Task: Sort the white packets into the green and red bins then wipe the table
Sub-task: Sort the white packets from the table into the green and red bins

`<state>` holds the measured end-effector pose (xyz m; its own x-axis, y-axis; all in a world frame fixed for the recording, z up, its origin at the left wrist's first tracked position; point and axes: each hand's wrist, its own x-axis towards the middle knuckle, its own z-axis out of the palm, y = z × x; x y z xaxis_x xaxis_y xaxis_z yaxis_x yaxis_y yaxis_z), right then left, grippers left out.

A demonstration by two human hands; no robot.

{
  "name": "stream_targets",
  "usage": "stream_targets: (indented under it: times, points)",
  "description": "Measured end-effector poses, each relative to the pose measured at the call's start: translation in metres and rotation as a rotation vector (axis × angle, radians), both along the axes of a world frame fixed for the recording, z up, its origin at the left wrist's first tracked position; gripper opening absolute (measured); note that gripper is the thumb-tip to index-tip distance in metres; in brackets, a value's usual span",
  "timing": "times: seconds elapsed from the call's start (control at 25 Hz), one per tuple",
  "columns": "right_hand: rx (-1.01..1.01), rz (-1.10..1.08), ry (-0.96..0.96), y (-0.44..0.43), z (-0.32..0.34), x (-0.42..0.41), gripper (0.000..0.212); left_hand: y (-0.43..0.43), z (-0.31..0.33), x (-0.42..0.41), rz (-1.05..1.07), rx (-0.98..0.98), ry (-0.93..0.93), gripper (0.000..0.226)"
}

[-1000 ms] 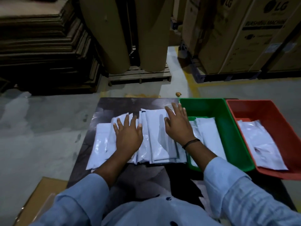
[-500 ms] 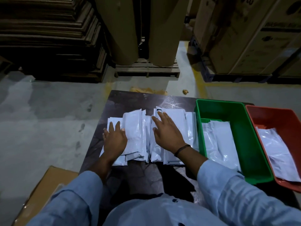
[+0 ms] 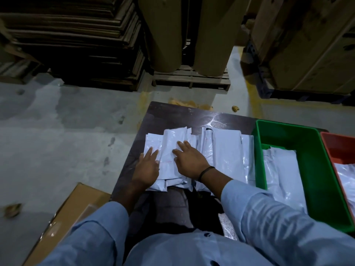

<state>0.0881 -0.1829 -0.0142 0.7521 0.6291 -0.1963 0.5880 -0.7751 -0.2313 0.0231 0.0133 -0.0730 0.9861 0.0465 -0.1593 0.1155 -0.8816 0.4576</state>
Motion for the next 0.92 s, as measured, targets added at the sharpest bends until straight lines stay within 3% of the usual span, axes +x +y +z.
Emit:
stream_targets:
  times: [0.16,0.36,0.52,0.76,0.92]
  points:
    - [-0.007,-0.064,-0.068,0.007,0.001,-0.002,0.047,0.001,-0.003,-0.004,0.030,-0.026,0.006,0.077]
    - [-0.123,-0.176,0.037,0.038,0.008,0.012,0.069,-0.006,-0.001,-0.011,-0.026,0.017,0.053,0.087]
    - [-0.191,-0.254,0.014,0.053,0.005,0.016,0.086,-0.010,0.004,-0.013,-0.036,0.058,0.077,0.095]
    - [-0.147,-0.284,0.036,0.047,-0.002,0.013,0.078,-0.005,-0.009,-0.015,-0.065,0.100,0.099,0.083]
    - [-0.233,-0.277,0.024,0.042,-0.006,0.012,0.076,-0.008,-0.002,-0.015,-0.043,0.086,0.069,0.080]
